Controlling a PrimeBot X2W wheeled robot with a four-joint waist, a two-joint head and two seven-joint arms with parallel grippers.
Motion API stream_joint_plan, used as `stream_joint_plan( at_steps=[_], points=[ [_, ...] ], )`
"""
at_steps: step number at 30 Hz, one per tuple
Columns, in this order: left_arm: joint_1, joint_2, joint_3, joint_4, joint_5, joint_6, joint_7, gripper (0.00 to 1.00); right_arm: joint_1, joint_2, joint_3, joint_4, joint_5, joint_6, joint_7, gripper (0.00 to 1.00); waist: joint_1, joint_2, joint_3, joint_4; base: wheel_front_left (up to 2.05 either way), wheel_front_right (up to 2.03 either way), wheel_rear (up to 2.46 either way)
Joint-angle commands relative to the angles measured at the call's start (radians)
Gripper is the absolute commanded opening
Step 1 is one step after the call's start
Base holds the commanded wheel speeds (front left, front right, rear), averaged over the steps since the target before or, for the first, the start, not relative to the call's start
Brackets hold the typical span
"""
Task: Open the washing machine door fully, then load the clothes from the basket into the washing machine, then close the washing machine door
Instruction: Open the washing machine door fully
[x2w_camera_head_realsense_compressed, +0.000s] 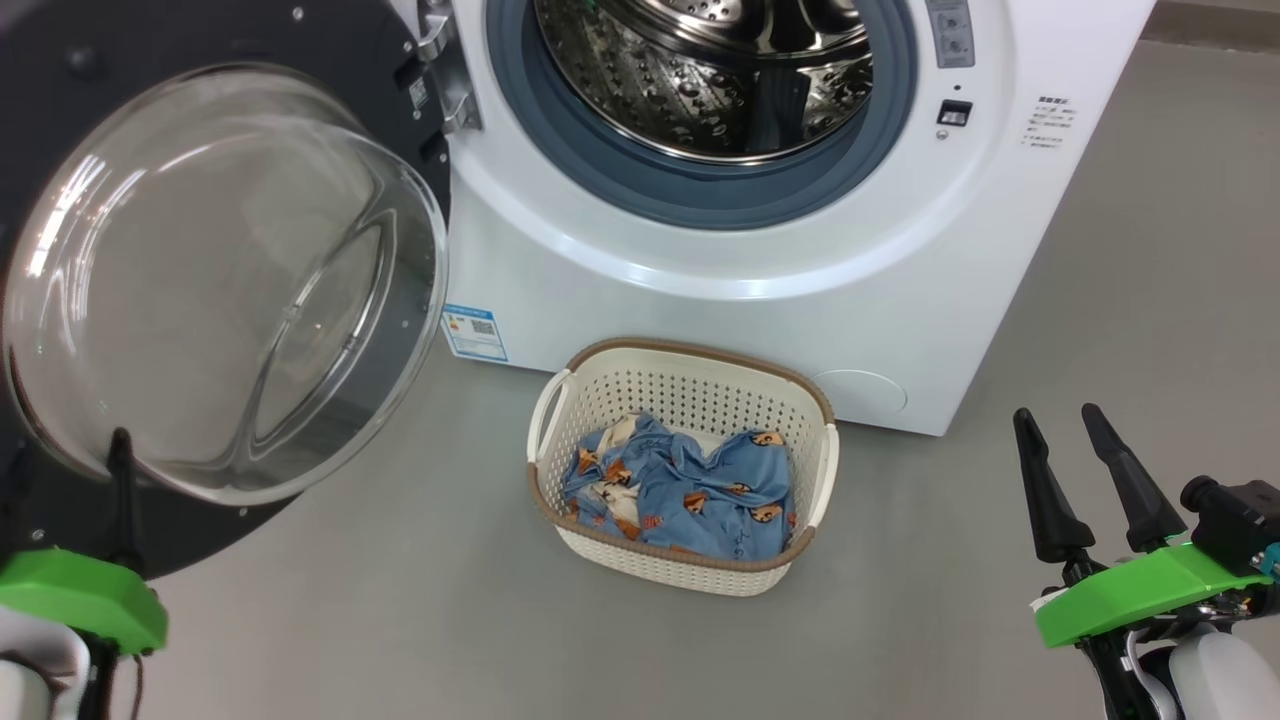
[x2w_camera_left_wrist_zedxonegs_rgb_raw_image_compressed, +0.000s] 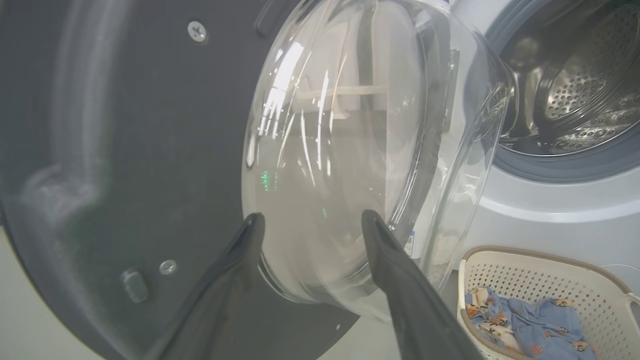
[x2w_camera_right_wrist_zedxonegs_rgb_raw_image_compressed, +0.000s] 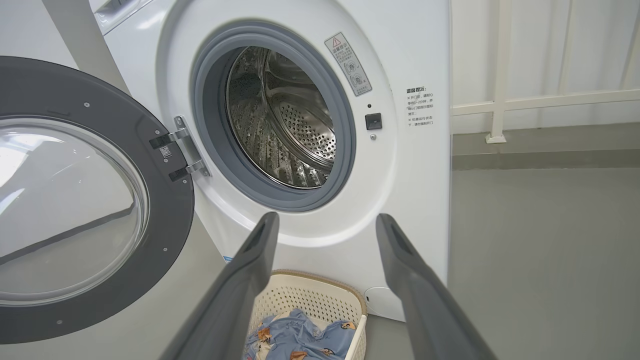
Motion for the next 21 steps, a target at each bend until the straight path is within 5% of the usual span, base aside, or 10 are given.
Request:
stream_joint_plan(
  at_steps=[1,13,21],
  points=[
    [-0.004,0.039,0.037,-0.049,-0.009,0.016,-0.003,1.00,0.003,-0.008,0.025,-0.026,-0.003,0.002,-0.012,1.00,0.0000,0.0000,-0.011,-0.011,0.00,0.00,0.00],
    [0.124,-0.047,-0.021,-0.302,0.005,0.089,0.010,1.00,0.015,-0.020,0.048,-0.033,-0.017,0.002,-0.012,1.00,0.0000,0.0000,-0.047,-0.101,0.00,0.00,0.00],
    [0.132,-0.083,-0.048,-0.313,0.004,0.082,-0.016,1.00,0.010,-0.032,0.063,-0.032,-0.020,0.002,-0.012,1.00,0.0000,0.0000,-0.048,-0.181,0.00,0.00,0.00]
  ],
)
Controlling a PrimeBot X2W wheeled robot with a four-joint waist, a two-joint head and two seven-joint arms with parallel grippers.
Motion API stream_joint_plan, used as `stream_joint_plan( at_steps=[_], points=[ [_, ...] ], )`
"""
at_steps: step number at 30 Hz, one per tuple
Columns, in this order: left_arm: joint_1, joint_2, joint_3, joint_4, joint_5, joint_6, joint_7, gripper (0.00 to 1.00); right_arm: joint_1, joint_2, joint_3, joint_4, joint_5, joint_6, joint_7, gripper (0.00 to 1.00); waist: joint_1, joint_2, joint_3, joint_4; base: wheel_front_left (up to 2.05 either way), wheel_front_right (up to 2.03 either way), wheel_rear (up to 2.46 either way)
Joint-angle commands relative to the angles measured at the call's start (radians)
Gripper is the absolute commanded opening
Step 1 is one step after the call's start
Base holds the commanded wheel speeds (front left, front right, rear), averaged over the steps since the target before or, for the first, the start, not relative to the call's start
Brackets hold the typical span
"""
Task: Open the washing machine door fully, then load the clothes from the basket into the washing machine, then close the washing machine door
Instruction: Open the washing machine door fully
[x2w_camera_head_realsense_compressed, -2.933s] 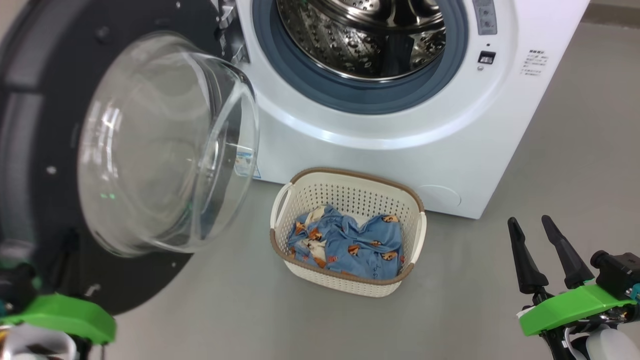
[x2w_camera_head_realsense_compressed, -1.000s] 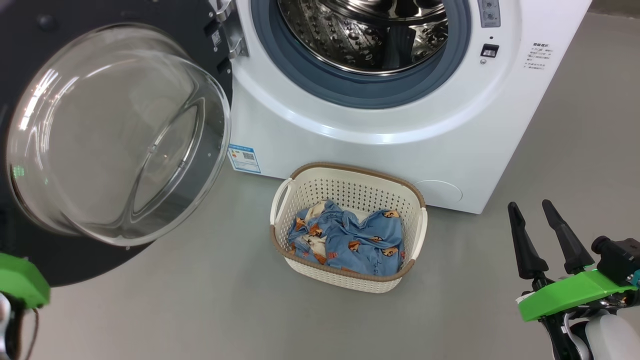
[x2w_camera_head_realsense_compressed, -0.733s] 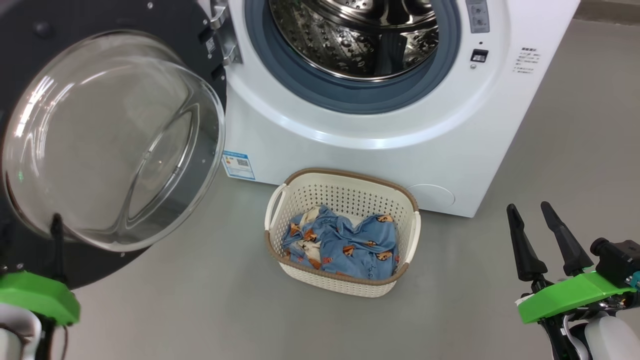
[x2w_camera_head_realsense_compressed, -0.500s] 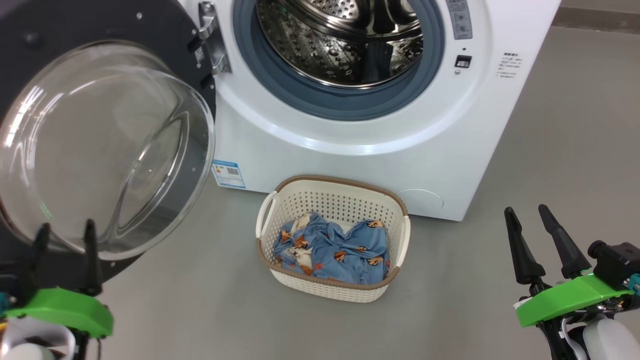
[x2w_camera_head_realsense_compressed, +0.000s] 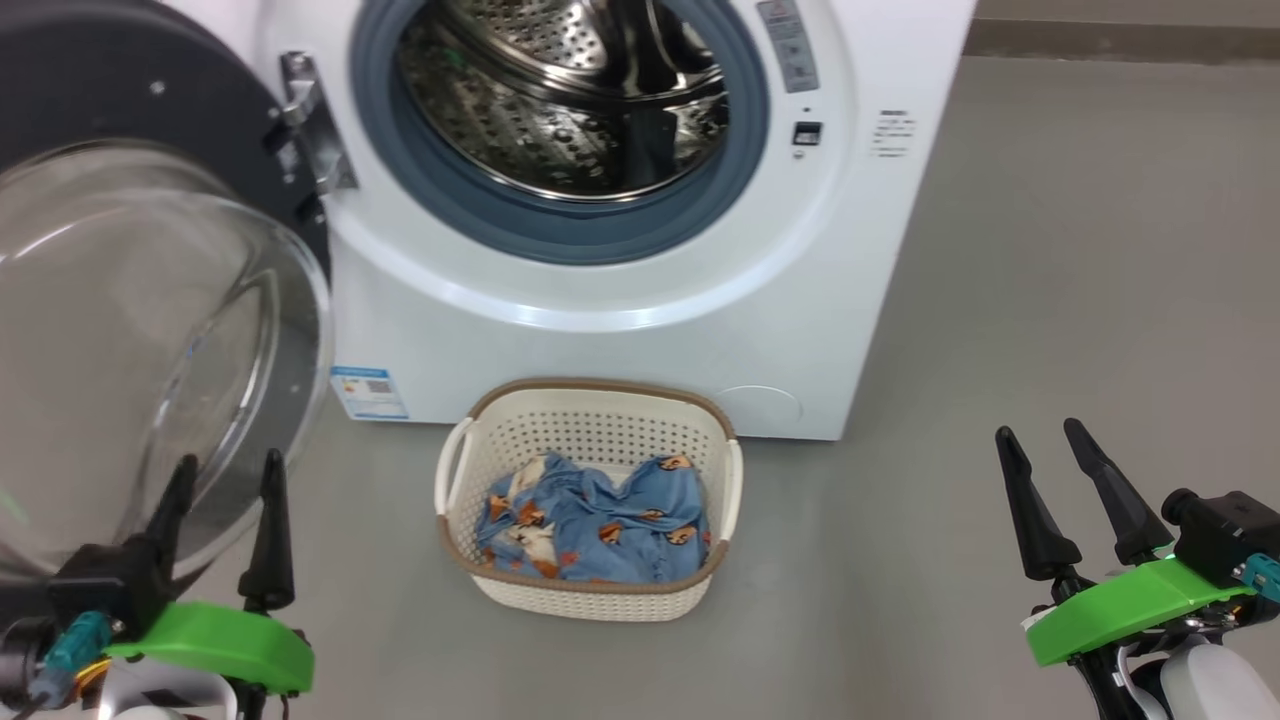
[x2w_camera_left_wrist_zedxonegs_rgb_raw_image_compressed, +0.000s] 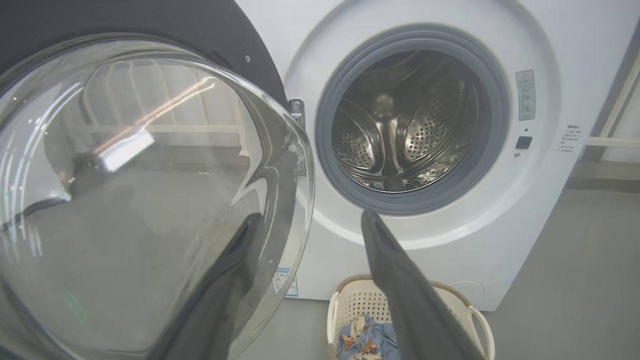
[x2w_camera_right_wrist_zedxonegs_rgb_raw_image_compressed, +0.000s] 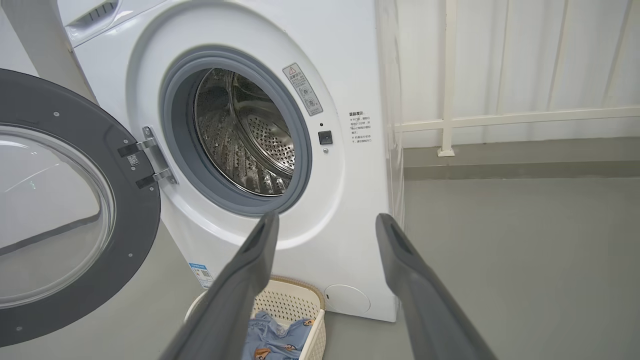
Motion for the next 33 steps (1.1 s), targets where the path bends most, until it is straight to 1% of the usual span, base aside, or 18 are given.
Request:
stream_joint_plan(
  at_steps=[1,9,15,21,33],
  points=[
    [-0.018,0.022,0.033,-0.026,0.010,-0.003,-0.016,1.00,-0.012,-0.019,0.026,-0.026,-0.010,0.002,-0.012,1.00,0.0000,0.0000,-0.003,-0.048,0.00,0.00,0.00],
    [-0.004,-0.007,0.021,-0.024,0.019,-0.004,-0.040,1.00,-0.026,-0.028,0.032,-0.030,-0.021,0.002,-0.012,1.00,0.0000,0.0000,-0.006,-0.130,0.00,0.00,0.00],
    [0.019,-0.026,0.028,-0.027,0.013,-0.009,-0.048,1.00,-0.028,-0.033,0.029,-0.030,-0.024,0.002,-0.012,1.00,0.0000,0.0000,-0.012,-0.167,0.00,0.00,0.00],
    [0.023,-0.032,0.035,-0.018,0.017,-0.021,-0.051,1.00,-0.027,-0.039,0.023,-0.032,-0.025,0.002,-0.012,1.00,0.0000,0.0000,-0.011,-0.178,0.00,0.00,0.00],
    [0.019,-0.048,0.055,-0.005,0.033,-0.043,-0.053,1.00,-0.027,-0.045,0.014,-0.033,-0.026,0.002,-0.012,1.00,0.0000,0.0000,-0.008,-0.169,0.00,0.00,0.00]
  ],
)
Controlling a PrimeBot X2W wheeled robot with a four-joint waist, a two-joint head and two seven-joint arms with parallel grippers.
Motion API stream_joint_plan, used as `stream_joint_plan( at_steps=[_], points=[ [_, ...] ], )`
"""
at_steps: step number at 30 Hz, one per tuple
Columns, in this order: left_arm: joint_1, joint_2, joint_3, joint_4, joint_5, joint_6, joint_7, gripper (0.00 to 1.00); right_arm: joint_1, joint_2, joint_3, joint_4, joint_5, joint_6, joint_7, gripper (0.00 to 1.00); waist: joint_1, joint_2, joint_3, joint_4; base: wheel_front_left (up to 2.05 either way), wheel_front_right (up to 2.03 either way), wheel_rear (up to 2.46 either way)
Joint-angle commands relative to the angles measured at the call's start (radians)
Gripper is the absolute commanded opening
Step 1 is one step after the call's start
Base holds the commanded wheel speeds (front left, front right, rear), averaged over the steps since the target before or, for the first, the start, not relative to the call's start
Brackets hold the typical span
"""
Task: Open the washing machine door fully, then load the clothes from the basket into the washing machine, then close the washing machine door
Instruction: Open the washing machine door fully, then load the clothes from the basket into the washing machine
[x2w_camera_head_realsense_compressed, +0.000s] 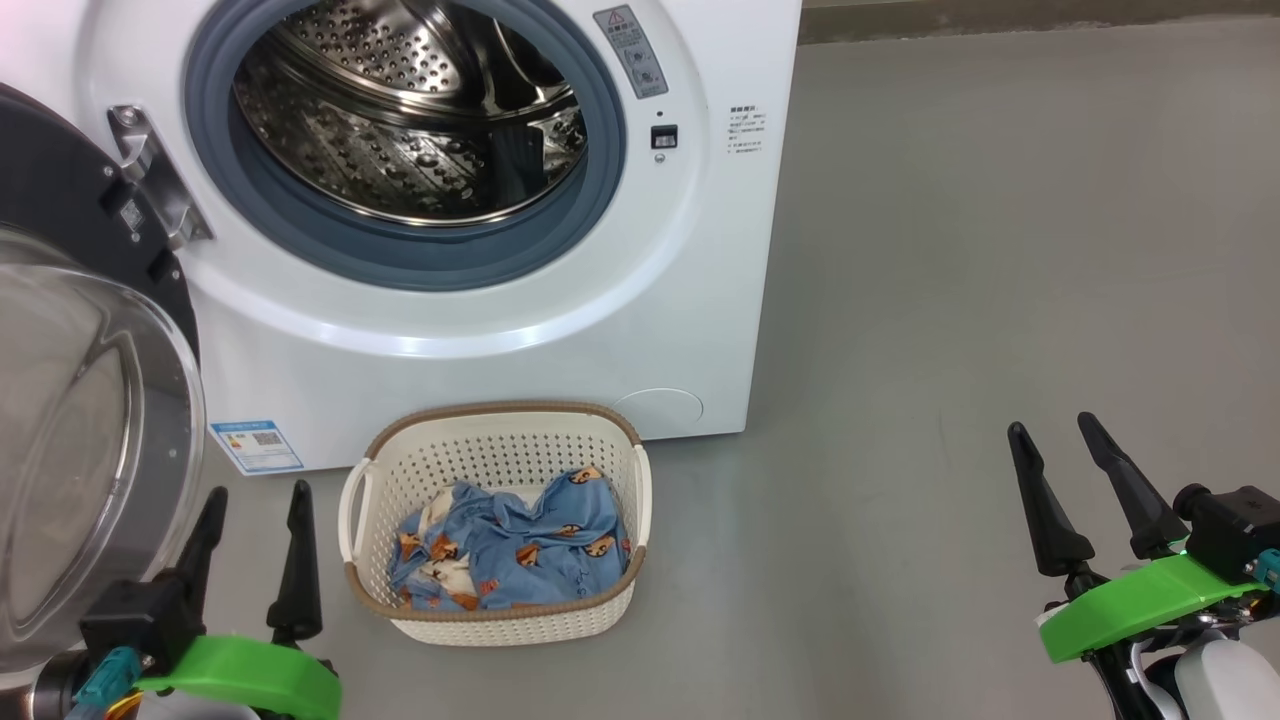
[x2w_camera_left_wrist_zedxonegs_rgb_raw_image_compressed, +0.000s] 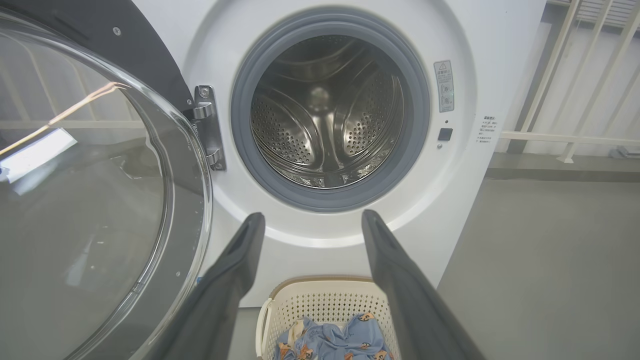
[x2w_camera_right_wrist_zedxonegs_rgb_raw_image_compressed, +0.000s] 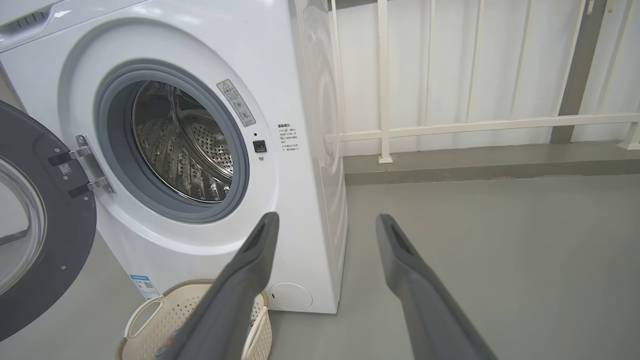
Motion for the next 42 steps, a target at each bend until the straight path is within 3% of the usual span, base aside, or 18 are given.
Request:
stream_joint_plan(
  at_steps=[1,26,42],
  points=[
    [-0.027,0.018,0.045,-0.018,0.011,-0.009,-0.013,1.00,-0.025,-0.018,0.017,-0.027,-0.009,0.002,-0.012,1.00,0.0000,0.0000,0.000,0.001,0.00,0.00,0.00],
    [-0.029,-0.004,0.080,-0.005,0.056,-0.035,-0.013,1.00,-0.025,-0.019,0.018,-0.027,-0.004,0.002,-0.012,1.00,0.0000,0.0000,0.012,0.007,0.02,-0.02,0.00],
    [-0.039,-0.013,0.096,0.002,0.068,-0.040,-0.014,1.00,-0.028,-0.018,0.017,-0.024,-0.002,0.002,-0.012,1.00,0.0000,0.0000,0.019,0.012,1.00,-1.00,0.00]
  ],
)
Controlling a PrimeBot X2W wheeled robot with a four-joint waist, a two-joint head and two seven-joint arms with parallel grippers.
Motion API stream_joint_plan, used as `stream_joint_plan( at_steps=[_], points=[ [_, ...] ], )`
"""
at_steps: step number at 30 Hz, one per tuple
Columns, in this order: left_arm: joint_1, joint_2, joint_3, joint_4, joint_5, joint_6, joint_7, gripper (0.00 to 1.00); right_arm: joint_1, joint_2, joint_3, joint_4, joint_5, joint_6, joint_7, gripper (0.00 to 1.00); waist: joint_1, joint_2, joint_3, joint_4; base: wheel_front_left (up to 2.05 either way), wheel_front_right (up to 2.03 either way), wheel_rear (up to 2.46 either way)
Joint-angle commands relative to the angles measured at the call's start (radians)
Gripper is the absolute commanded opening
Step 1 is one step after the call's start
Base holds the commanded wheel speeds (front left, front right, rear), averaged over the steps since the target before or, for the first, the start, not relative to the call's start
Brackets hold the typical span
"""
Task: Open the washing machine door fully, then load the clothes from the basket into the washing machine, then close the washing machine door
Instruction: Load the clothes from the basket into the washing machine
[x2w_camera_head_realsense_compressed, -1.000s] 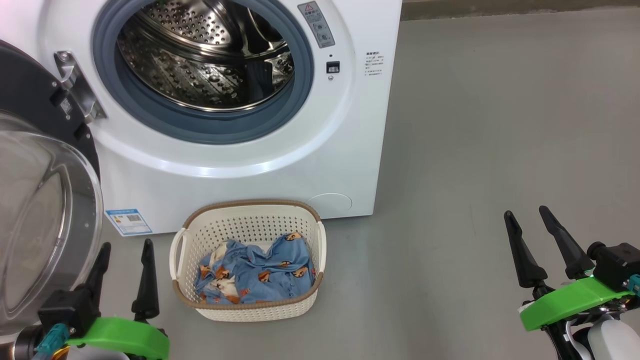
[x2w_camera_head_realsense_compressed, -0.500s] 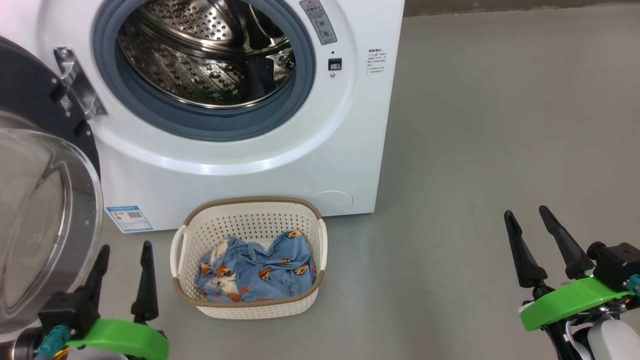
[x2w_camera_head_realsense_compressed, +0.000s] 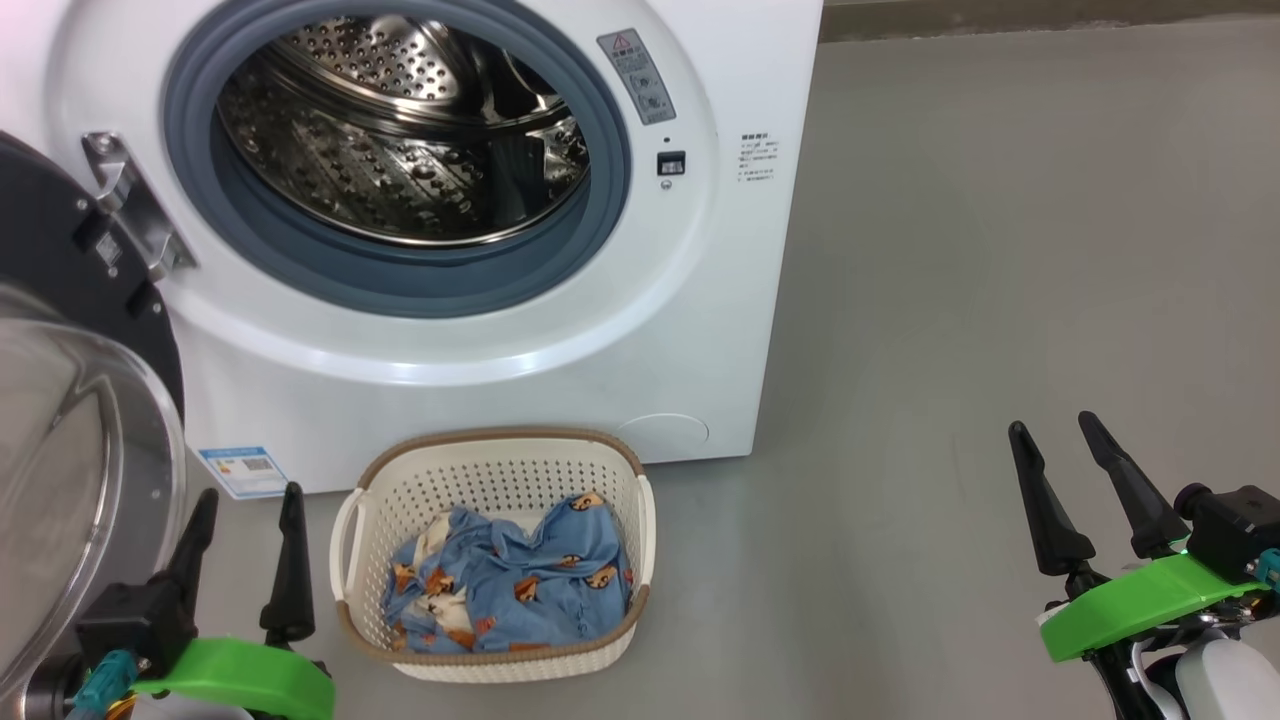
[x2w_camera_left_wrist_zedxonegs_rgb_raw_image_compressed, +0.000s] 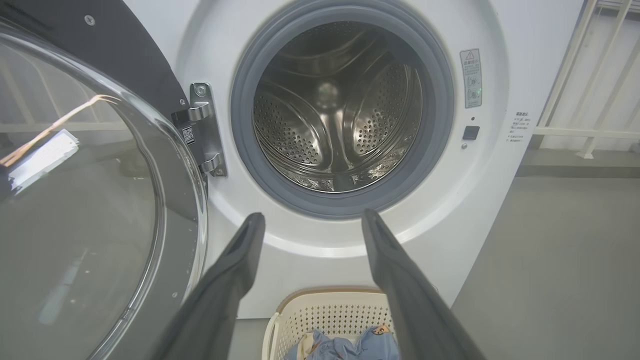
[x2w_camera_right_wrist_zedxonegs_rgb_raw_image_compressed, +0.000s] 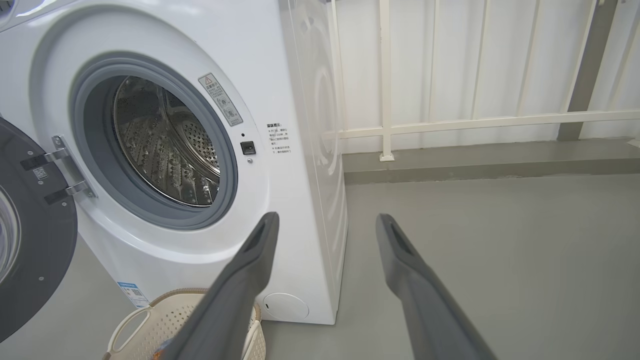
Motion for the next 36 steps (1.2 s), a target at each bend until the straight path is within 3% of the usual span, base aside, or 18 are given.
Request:
stream_joint_plan(
  at_steps=[1,19,36],
  points=[
    [-0.042,0.017,0.042,-0.018,0.008,-0.006,-0.010,1.00,-0.029,-0.017,0.017,-0.022,-0.002,0.002,-0.012,1.00,0.0000,-0.0001,0.001,0.001,1.13,-1.13,0.00],
    [-0.048,0.009,0.056,-0.017,0.012,-0.020,-0.010,1.00,-0.032,-0.014,0.015,-0.020,-0.003,0.002,-0.012,1.00,0.0000,-0.0001,0.006,0.002,1.09,-1.09,0.00],
    [-0.053,0.000,0.056,-0.014,0.020,-0.024,-0.010,1.00,-0.033,-0.015,0.014,-0.027,-0.005,0.002,-0.012,1.00,0.0000,-0.0001,0.012,0.007,0.09,-0.09,0.00]
  ],
)
